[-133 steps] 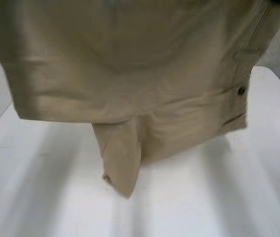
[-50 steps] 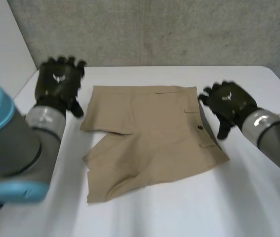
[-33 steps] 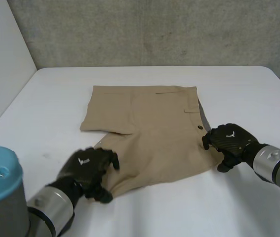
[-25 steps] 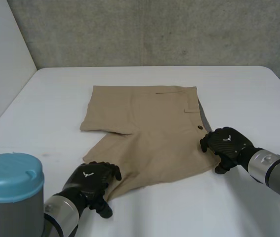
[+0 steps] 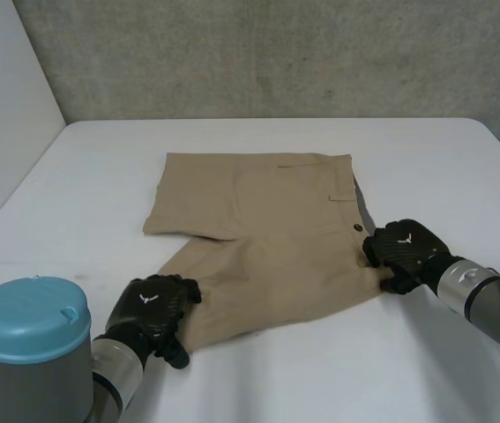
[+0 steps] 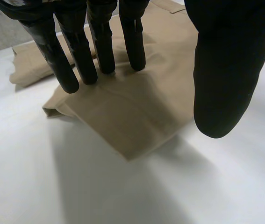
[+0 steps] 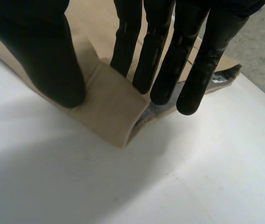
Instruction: Fold the shorts.
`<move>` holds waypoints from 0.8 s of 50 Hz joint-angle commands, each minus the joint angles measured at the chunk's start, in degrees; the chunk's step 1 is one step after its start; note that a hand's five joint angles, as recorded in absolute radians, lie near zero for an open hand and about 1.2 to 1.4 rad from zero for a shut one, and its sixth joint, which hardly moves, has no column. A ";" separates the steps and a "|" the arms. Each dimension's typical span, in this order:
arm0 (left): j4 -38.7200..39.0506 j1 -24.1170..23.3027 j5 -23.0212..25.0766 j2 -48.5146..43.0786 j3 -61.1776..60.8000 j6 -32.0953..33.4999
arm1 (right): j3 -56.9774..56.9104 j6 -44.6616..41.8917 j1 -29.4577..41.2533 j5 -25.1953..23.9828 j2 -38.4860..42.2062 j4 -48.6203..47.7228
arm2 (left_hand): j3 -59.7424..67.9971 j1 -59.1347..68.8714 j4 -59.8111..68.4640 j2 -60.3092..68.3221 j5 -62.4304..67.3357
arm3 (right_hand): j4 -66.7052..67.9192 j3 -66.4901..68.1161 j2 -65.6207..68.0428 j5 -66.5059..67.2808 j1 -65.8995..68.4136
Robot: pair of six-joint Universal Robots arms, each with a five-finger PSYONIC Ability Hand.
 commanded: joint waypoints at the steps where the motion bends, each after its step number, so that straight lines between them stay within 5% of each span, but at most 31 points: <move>1: 3.98 0.12 -3.62 -0.34 -0.06 4.31 | -1.31 0.83 0.13 0.05 -0.22 0.11 | -1.88 -2.21 -1.08 -1.65 -0.87 | 21.78 21.84 21.52 26.32 33.19; 17: 5.56 -0.05 -4.33 -0.34 -1.21 6.07 | 0.09 13.48 1.79 3.56 -2.85 0.81 | -1.55 -1.88 -0.76 -1.32 -0.55 | 21.78 21.84 21.52 26.32 33.19; 31: 12.85 0.74 -4.76 -3.41 -1.12 10.01 | 0.88 13.93 2.41 3.74 -3.65 0.81 | 9.05 8.72 9.84 9.28 10.05 | 21.78 21.84 21.52 26.32 33.19; 40: 15.41 2.76 -6.26 -3.68 -1.73 20.39 | 1.41 14.63 2.67 6.28 -3.65 0.81 | -11.63 -11.96 -10.84 -11.41 -10.63 | 21.78 21.84 21.52 26.32 33.19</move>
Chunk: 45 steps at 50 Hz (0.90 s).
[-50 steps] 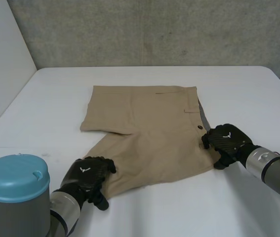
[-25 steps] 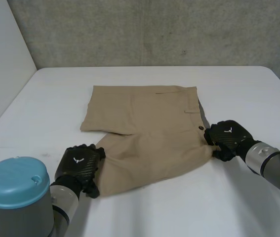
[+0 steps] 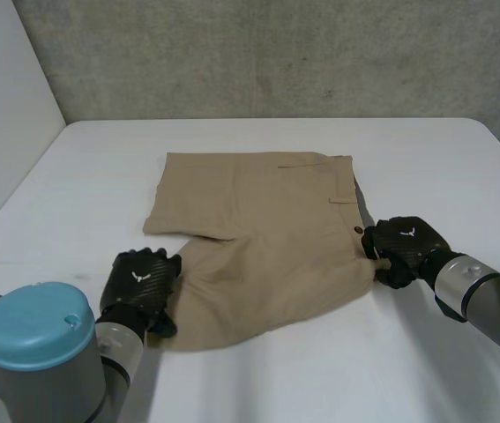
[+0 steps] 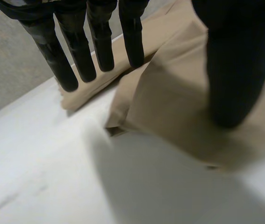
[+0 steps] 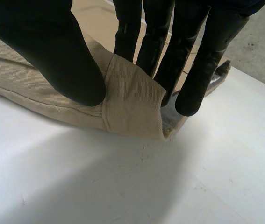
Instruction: Fold the shorts.
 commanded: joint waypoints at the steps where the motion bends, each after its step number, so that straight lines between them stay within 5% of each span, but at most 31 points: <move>1: 1.23 0.91 -0.86 1.15 -0.97 6.59 | 0.72 0.48 0.41 2.89 -0.08 0.05 | -10.71 -10.72 -10.16 -10.37 -9.95 | 11.86 12.73 12.59 14.71 28.80; 12: -1.75 0.73 8.53 15.92 -5.72 3.95 | 1.25 0.92 1.82 5.36 -0.43 -0.04 | -11.05 -11.07 -10.50 -10.72 -10.30 | 11.86 12.73 12.59 14.71 28.80; 21: -14.14 2.48 19.60 16.36 -5.64 3.51 | 0.99 0.92 1.46 5.36 -0.70 -0.04 | 7.77 7.75 8.32 8.11 8.52 | 11.86 12.73 12.59 14.71 28.80; 45: -11.42 6.44 15.75 4.41 -2.74 4.22 | 0.99 0.74 1.38 5.27 -0.61 -0.04 | 9.14 9.12 9.69 9.48 9.89 | 11.86 12.73 12.59 14.71 28.80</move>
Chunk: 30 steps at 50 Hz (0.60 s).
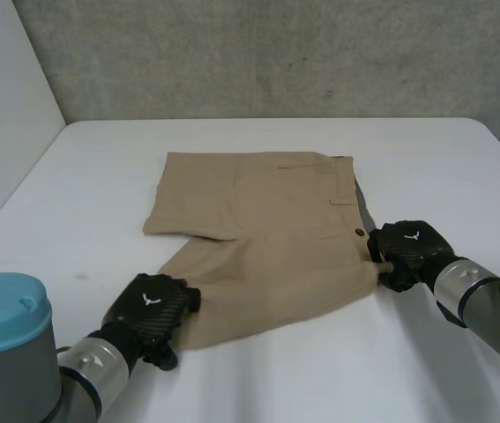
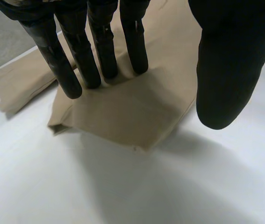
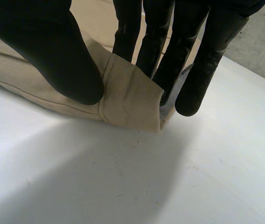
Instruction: Fold the shorts.
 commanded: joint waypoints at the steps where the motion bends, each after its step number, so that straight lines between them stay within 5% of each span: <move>1: 1.30 1.24 -2.09 -3.25 0.93 0.18 | 0.01 -0.05 0.05 -0.03 0.02 -0.09 | 4.40 4.49 4.21 4.46 4.35 | 11.84 12.73 12.58 14.71 28.80; 10: 2.18 1.33 -3.23 -4.04 1.02 0.35 | -0.08 -0.05 0.05 -0.03 0.02 -0.09 | 5.58 5.66 5.38 5.63 5.52 | 11.84 12.73 12.58 14.71 28.80; 30: 8.51 1.85 -4.64 -6.32 0.75 0.09 | 0.01 -0.32 0.40 0.06 0.02 0.00 | 40.86 40.95 40.67 40.91 40.81 | 11.84 12.73 12.58 14.71 28.80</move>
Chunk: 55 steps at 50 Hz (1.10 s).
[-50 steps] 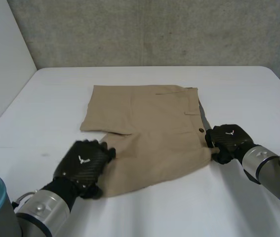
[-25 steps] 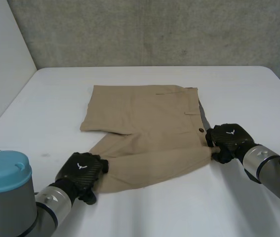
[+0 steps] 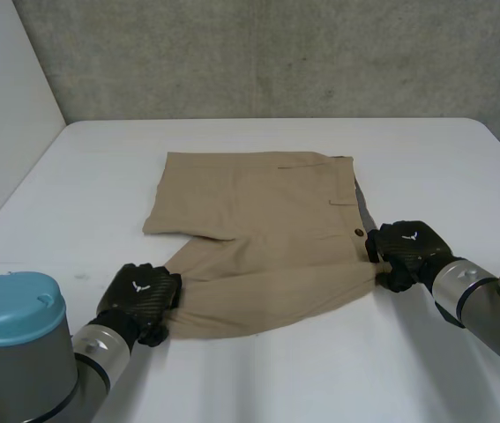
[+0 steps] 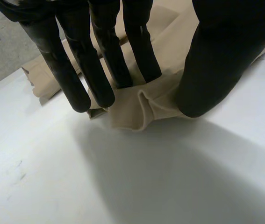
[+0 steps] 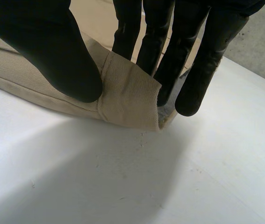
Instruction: Fold the shorts.
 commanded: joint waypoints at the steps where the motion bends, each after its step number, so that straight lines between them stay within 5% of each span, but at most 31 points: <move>1: -0.03 0.18 0.13 -0.33 0.12 -0.26 | -0.02 -0.25 0.01 0.17 0.00 0.08 | 26.79 29.89 26.73 27.92 27.63 | 11.83 12.72 12.59 14.71 28.80; 9: -1.17 1.15 0.40 7.13 -0.06 -0.78 | -0.11 -1.39 0.28 0.17 -1.31 0.96 | 26.87 29.97 26.82 28.01 27.72 | 11.83 12.72 12.59 14.71 28.80; 18: -10.13 2.90 1.80 21.54 0.73 -1.31 | -0.54 -14.02 -0.16 -0.97 -15.36 24.39 | 26.87 29.97 26.82 28.01 27.72 | 11.83 12.72 12.59 14.71 28.80; 31: -41.67 5.80 14.54 28.50 3.90 -0.79 | -0.02 -36.80 -1.74 -0.71 -25.49 52.46 | 26.87 29.97 26.82 28.01 27.72 | 11.83 12.72 12.59 14.71 28.80; 33: -41.17 6.77 15.42 28.15 4.34 -0.44 | -0.80 -38.38 -3.23 -0.80 -25.49 53.43 | 26.87 29.97 26.82 28.01 27.72 | 11.83 12.72 12.59 14.71 28.80; 37: -33.97 10.55 15.87 21.49 7.76 0.88 | -4.58 -35.24 -3.68 -0.88 -20.58 50.72 | 26.87 29.97 26.82 28.01 27.72 | 11.83 12.72 12.59 14.71 28.80; 44: -23.33 8.80 14.73 4.70 22.69 0.80 | -17.50 -19.94 -1.57 1.57 -7.92 41.31 | 26.87 29.97 26.82 28.01 27.72 | 11.83 12.72 12.59 14.71 28.80; 55: -20.07 3.17 2.34 -27.73 61.35 1.15 | -33.24 -15.89 5.55 18.89 8.87 24.36 | 26.87 29.97 26.82 28.01 27.72 | 11.83 12.72 12.59 14.71 28.80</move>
